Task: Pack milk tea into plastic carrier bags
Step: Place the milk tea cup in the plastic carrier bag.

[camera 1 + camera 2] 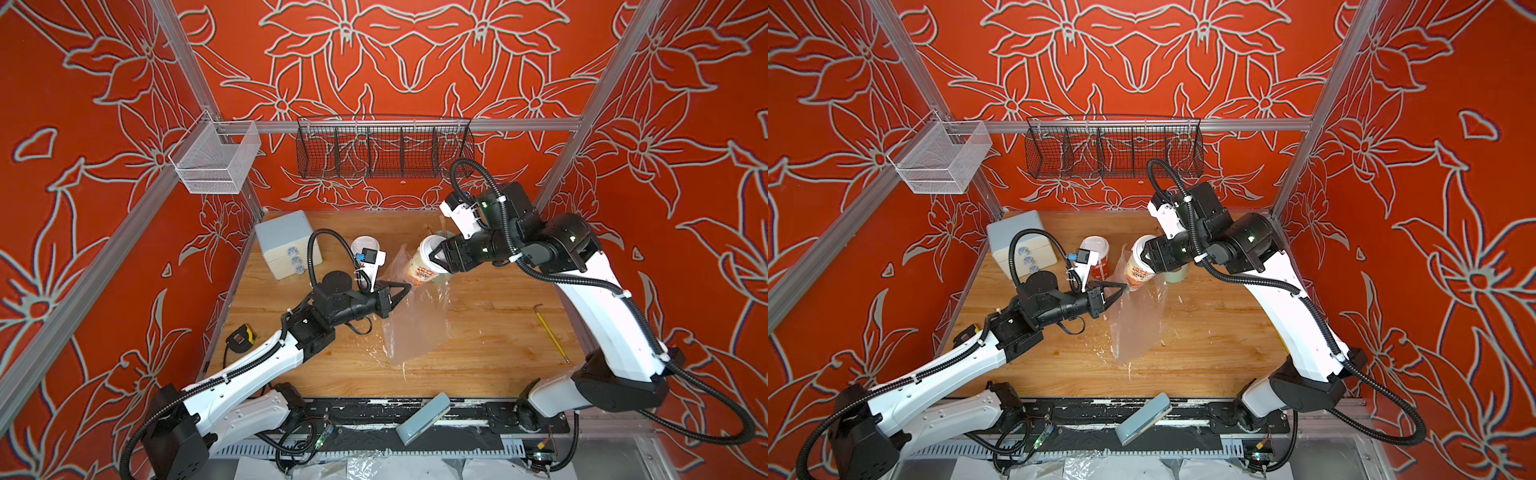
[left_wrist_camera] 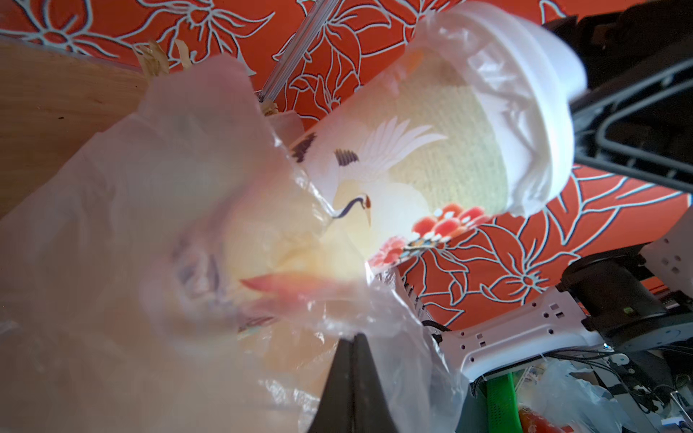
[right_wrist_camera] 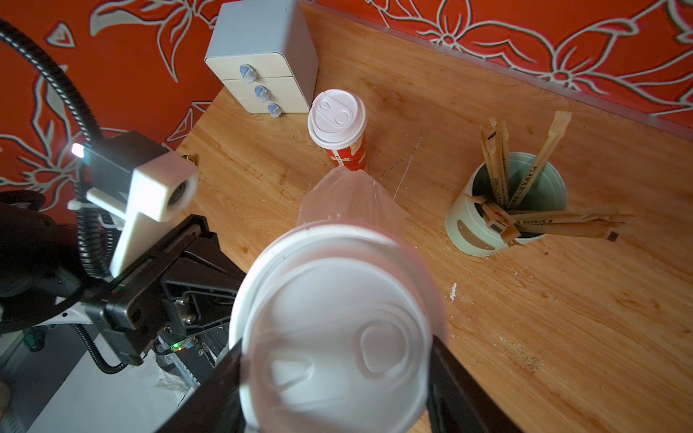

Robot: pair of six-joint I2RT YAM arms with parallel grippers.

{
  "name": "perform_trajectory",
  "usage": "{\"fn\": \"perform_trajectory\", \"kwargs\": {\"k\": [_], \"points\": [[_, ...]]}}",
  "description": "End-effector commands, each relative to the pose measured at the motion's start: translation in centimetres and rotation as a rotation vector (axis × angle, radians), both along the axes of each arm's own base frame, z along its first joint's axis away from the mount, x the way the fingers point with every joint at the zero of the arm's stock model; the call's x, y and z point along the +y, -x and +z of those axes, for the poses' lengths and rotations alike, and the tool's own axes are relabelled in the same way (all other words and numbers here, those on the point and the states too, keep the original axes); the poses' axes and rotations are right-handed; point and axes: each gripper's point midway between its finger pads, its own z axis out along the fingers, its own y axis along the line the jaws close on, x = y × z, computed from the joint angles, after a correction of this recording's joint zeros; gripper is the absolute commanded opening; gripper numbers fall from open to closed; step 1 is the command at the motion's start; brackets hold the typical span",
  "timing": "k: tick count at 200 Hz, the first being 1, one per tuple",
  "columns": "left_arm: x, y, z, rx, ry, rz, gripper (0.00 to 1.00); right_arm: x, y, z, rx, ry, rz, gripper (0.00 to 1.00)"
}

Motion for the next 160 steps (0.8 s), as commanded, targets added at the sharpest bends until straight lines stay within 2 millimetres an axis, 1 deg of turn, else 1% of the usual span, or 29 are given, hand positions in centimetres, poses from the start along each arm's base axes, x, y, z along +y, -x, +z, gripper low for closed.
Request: {"fn": "perform_trajectory", "kwargs": {"k": [1,3,5,8,28,56,66,68,71,124,141,160], "points": [[0.2,0.4,1.1,-0.052,0.055,-0.016,0.00,0.8,-0.2,-0.2,0.021,-0.035,0.003,0.39],[0.3,0.4,1.0,-0.050,0.054,-0.014,0.00,0.8,-0.2,-0.2,0.023,-0.034,0.003,0.38],[0.6,0.7,1.7,-0.069,0.069,-0.014,0.00,0.7,-0.2,-0.2,0.024,-0.034,0.002,0.39],[0.7,0.9,2.0,-0.079,0.077,-0.014,0.00,0.8,-0.2,-0.3,0.026,-0.034,0.002,0.38],[1.0,1.1,2.2,-0.104,0.114,-0.011,0.00,0.6,0.0,-0.6,0.040,-0.028,-0.002,0.37],[0.3,1.2,2.6,-0.114,0.140,-0.053,0.00,-0.1,0.4,-1.0,0.044,-0.019,-0.026,0.36],[0.2,1.5,3.3,-0.132,0.161,-0.069,0.00,-0.4,0.5,-1.2,0.043,-0.018,-0.034,0.37],[-0.1,1.1,2.7,-0.115,0.150,-0.071,0.00,-0.5,0.6,-1.2,0.043,-0.018,-0.035,0.36],[-0.3,1.0,2.5,-0.111,0.150,-0.075,0.00,-0.5,0.6,-1.3,0.043,-0.018,-0.037,0.37],[-2.4,0.9,3.1,-0.124,0.215,-0.182,0.00,-1.5,1.3,-0.8,0.028,-0.029,-0.063,0.37],[-2.7,0.8,3.2,-0.129,0.230,-0.196,0.00,-1.4,1.3,-1.0,0.035,-0.031,-0.063,0.37],[-2.6,1.1,3.3,-0.142,0.233,-0.204,0.00,-1.1,1.1,-1.8,0.052,-0.032,-0.066,0.36]]}}
